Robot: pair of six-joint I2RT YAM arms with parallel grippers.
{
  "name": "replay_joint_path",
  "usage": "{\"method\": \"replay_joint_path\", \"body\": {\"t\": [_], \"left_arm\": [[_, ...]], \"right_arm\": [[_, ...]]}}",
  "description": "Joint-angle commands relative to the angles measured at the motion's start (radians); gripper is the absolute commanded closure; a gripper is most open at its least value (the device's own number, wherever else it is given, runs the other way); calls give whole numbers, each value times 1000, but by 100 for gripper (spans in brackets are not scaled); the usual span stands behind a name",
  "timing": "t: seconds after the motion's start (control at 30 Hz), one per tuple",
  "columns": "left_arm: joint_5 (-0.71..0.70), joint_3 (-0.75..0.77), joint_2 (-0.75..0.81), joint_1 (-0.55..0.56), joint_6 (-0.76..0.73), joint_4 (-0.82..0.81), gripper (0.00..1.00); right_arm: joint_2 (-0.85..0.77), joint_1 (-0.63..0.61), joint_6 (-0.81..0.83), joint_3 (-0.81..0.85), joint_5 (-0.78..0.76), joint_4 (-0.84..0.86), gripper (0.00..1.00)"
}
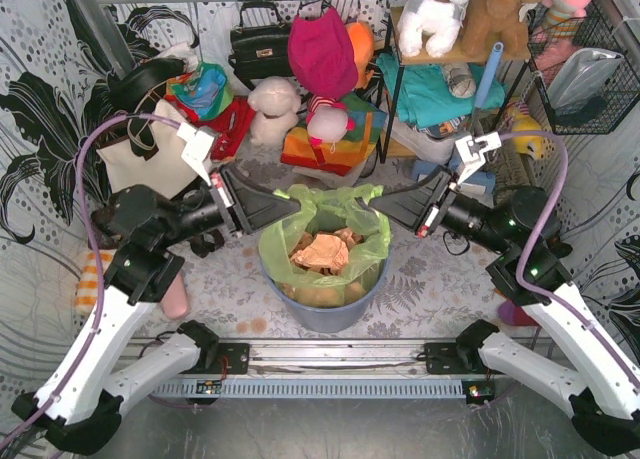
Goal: Tie the trash bag
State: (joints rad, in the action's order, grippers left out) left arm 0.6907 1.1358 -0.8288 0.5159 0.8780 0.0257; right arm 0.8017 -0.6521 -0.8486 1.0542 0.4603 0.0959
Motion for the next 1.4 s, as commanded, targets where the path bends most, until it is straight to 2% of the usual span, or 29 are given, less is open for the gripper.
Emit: {"method": "replay_joint_path", "body": {"t": [0.0, 0.1, 0.13, 0.2, 0.23, 0.27, 0.33, 0.47, 0.63, 0.93, 1.13, 1.23, 1.37], "left_arm": [[90, -7, 88, -4, -14, 10, 94], [93, 4, 114, -4, -47, 59, 91], [93, 13, 116, -4, -61, 82, 90], [73, 39, 118, -4, -99, 158, 83], [58, 51, 117, -4, -117, 196, 78], [48, 58, 116, -4, -133, 228, 72], [25, 61, 116, -4, -158, 277, 60], [-2, 54, 114, -4, -185, 340, 51], [-15, 45, 109, -4, -217, 399, 47], [18, 46, 29, -4, -180, 236, 43], [-57, 231, -82, -5, -248, 294, 43], [-56, 348, -142, -4, -262, 304, 51], [-27, 454, -198, -4, -250, 283, 53]], "right_arm": [[-57, -3, -16, -49, 99, -13, 100], [-58, -3, -26, -54, 128, -9, 100], [-52, -3, -29, -51, 138, -15, 97], [-40, -3, -22, -35, 149, -54, 70], [-35, -3, -13, -27, 151, -82, 62], [-30, -3, -2, -23, 152, -106, 56], [-30, -3, 16, -22, 147, -150, 54], [-37, -3, 20, -25, 149, -196, 54], [-48, -3, 22, -21, 170, -226, 55], [-35, -3, 13, 19, 187, -190, 62], [14, -3, -40, 58, 174, -36, 69], [38, -3, -62, 93, 127, 70, 76], [79, -3, -33, 213, 73, 92, 81]]}}
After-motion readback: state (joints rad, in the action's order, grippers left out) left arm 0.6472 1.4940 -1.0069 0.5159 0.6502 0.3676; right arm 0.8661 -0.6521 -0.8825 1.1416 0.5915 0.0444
